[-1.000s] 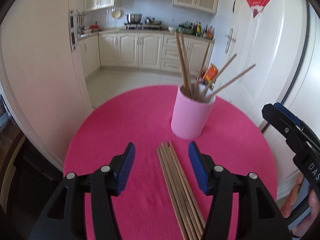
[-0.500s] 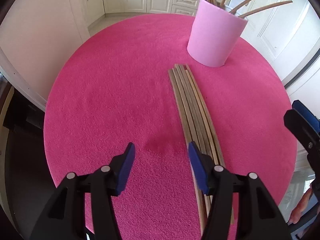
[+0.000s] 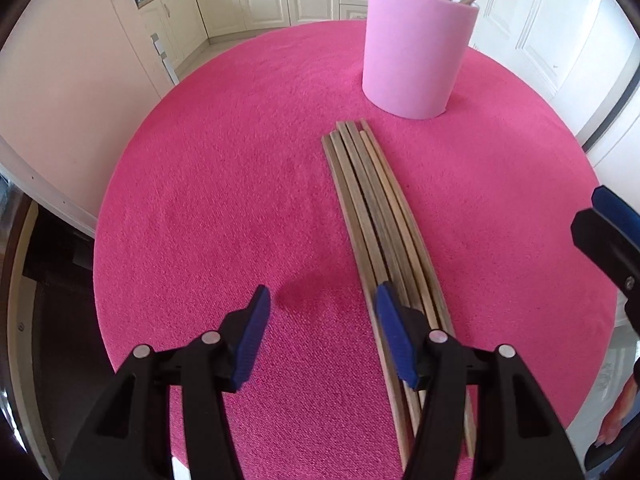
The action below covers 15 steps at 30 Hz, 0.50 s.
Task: Organize utensils
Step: 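Move both open grippers back down to the chopstick pile, then grasp a chopstick with the left gripper while the right gripper grasps another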
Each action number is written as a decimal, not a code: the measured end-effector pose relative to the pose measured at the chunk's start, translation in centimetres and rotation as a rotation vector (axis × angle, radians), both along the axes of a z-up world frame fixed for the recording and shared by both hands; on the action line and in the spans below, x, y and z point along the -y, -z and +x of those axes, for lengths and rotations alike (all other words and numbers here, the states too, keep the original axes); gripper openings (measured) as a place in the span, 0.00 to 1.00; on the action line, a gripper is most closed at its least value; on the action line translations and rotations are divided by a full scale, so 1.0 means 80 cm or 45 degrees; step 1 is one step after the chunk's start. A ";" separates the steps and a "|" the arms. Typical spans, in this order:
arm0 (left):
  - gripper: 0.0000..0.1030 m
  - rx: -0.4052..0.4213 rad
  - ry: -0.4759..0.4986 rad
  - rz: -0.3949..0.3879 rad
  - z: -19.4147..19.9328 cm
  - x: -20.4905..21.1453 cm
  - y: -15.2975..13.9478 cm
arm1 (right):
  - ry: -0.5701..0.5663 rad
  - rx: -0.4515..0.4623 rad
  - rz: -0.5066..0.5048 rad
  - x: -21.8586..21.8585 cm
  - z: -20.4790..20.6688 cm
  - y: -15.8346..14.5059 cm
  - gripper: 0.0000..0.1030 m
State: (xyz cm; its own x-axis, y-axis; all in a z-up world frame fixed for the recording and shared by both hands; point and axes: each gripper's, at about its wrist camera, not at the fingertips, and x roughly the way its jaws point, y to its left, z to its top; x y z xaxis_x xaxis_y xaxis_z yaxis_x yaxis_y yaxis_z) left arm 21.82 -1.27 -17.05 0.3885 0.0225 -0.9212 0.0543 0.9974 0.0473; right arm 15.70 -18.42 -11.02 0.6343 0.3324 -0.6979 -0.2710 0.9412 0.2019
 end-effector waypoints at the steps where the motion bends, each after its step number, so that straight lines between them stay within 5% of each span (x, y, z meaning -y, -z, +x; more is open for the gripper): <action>1: 0.54 0.005 0.013 0.018 -0.002 0.003 0.000 | -0.001 -0.002 -0.001 0.000 0.001 0.000 0.64; 10: 0.54 -0.061 0.020 0.072 0.014 0.017 0.005 | -0.005 -0.034 -0.013 -0.002 0.007 0.005 0.64; 15: 0.50 -0.050 -0.035 -0.047 0.016 -0.003 0.014 | -0.012 -0.048 -0.038 -0.004 0.007 0.004 0.64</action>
State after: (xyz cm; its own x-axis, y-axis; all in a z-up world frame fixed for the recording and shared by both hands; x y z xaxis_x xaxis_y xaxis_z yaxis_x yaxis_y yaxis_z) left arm 23.13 -1.07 -18.13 0.3516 -0.0017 -0.9361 0.0278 0.9996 0.0087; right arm 16.24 -18.13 -11.37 0.6044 0.3169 -0.7309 -0.2724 0.9444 0.1842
